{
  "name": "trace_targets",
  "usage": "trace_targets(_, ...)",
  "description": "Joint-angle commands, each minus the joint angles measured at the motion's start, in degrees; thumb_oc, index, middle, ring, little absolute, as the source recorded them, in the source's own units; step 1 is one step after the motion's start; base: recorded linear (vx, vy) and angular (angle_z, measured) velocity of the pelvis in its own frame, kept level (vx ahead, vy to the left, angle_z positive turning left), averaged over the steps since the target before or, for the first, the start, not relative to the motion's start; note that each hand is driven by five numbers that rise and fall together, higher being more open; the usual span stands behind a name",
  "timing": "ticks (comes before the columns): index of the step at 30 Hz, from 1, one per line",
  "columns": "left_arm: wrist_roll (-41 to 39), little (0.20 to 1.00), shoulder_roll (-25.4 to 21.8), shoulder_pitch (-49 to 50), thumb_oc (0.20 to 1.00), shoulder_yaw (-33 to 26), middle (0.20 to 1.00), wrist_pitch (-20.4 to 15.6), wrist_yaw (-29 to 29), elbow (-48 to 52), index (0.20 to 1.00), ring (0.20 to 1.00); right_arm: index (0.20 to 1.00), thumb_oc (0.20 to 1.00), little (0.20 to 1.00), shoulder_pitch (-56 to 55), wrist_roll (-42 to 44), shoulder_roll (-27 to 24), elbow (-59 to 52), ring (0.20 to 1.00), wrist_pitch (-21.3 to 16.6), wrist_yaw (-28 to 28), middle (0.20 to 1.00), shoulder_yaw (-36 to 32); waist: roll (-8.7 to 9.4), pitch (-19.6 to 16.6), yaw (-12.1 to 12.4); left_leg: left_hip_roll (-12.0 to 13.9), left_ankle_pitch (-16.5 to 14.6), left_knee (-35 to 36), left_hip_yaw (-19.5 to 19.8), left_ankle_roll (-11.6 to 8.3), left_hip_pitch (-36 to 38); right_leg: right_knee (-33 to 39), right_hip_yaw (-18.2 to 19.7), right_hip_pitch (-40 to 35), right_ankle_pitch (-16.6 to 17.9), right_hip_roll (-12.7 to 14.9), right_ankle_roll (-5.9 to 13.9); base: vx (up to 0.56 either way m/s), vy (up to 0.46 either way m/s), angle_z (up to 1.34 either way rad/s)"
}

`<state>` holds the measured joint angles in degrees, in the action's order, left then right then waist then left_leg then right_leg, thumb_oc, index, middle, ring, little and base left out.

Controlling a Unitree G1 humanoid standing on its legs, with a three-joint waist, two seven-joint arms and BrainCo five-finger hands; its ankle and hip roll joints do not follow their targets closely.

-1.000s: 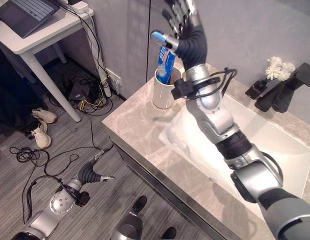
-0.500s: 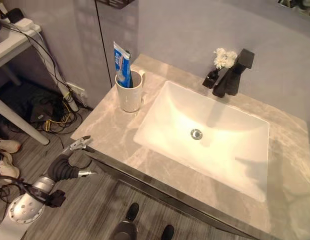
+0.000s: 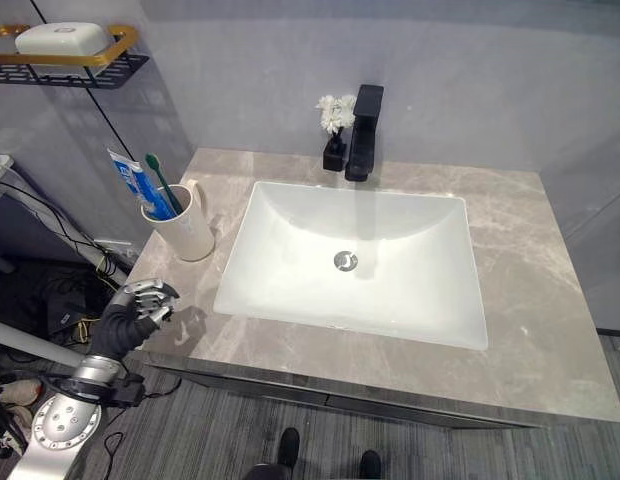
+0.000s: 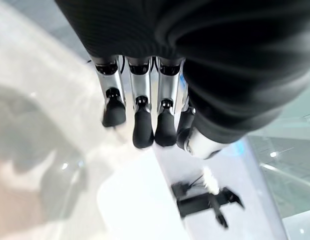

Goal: Put brush and paste in cup on sink, flatten towel.

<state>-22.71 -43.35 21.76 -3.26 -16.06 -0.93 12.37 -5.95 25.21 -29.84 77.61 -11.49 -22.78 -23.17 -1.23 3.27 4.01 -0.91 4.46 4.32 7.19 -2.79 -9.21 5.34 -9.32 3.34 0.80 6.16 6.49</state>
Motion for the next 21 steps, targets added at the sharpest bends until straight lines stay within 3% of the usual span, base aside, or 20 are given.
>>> trace_targets(1, -3.8, 0.200, -0.1, -1.0, 0.200, -3.5, 0.200, -2.3, 0.1, 3.2, 0.200, 0.200, 1.000, 1.000, 1.000, 3.7, 0.4, -0.8, -2.9, 1.000, 1.7, 4.8, 1.000, 5.3, 2.21, 0.6, 3.1, -1.5, 1.3, 0.7, 1.8, 0.29, -3.2, -0.5, -0.5, 0.6, 4.1, 2.7, 2.44, -0.03, -0.027, 0.02)
trace_targets(3, -3.9, 0.200, 0.0, -1.3, 0.200, -3.6, 0.200, -2.3, 0.1, 3.1, 0.200, 0.200, 1.000, 1.000, 1.000, 4.1, 0.5, -0.1, -1.9, 1.000, 2.1, 5.4, 1.000, 6.5, 2.18, 0.8, 3.1, -1.6, 1.4, 0.7, 1.9, 0.26, -3.6, -0.4, -0.7, 0.8, 4.2, 2.8, 2.46, -0.01, -0.012, 0.05)
trace_targets(6, -5.0, 0.200, 0.8, -2.4, 0.200, -3.0, 0.200, -1.5, 0.7, 3.1, 0.200, 0.200, 1.000, 1.000, 1.000, 5.2, -4.3, 4.3, 1.3, 1.000, 5.1, 9.0, 1.000, 14.4, 1.94, 1.2, 4.1, -1.8, 1.7, 0.7, 2.2, 0.22, -4.2, -0.3, -1.2, 1.2, 4.3, 3.0, 2.45, 0.01, -0.011, 0.10)
trace_targets(8, -4.6, 0.200, 0.9, -3.8, 0.200, -2.7, 0.200, -1.8, 0.7, 3.1, 0.200, 0.200, 1.000, 1.000, 1.000, 6.0, -12.4, 7.4, -1.3, 1.000, 5.9, 11.2, 1.000, 24.1, 2.14, 1.6, 5.0, -1.9, 1.8, 0.7, 2.5, 0.25, -4.7, -0.3, -1.4, 1.3, 4.3, 3.1, 2.41, 0.03, -0.011, 0.20)
trace_targets(14, -0.9, 0.200, 0.9, -6.1, 0.200, -2.5, 0.200, -2.8, -1.2, 2.2, 0.200, 0.200, 1.000, 1.000, 1.000, 5.7, -20.7, 9.8, -13.8, 1.000, 4.4, 14.5, 1.000, 35.6, 4.22, 1.8, 5.5, -2.4, 0.8, 0.7, 2.6, 1.00, -3.5, -0.8, -2.1, -0.2, 4.2, 3.7, 2.64, 0.07, 0.023, 0.08)
trace_targets(19, 0.8, 0.200, 0.7, -6.9, 0.200, -2.4, 0.200, -3.0, -2.2, 1.8, 0.200, 0.200, 1.000, 1.000, 1.000, 5.9, -23.4, 9.5, -15.7, 1.000, 4.6, 14.8, 1.000, 36.9, 5.91, 1.9, 6.0, -3.6, -0.5, 0.6, 2.2, 2.39, -1.3, -3.3, -2.1, -1.1, 5.3, 5.3, 3.51, 0.07, 0.099, 0.02)
trace_targets(21, 1.0, 0.200, 1.2, -6.6, 0.200, -2.3, 0.200, -2.7, -1.9, 1.5, 0.200, 0.200, 1.000, 1.000, 1.000, 5.7, -24.1, 9.3, -12.9, 1.000, 5.2, 15.1, 1.000, 35.8, 6.83, 2.1, 6.5, -4.7, -1.7, -0.3, 1.5, 3.21, -0.1, -4.4, -1.7, -1.7, 7.8, 6.8, 4.40, 0.05, 0.135, -0.02)
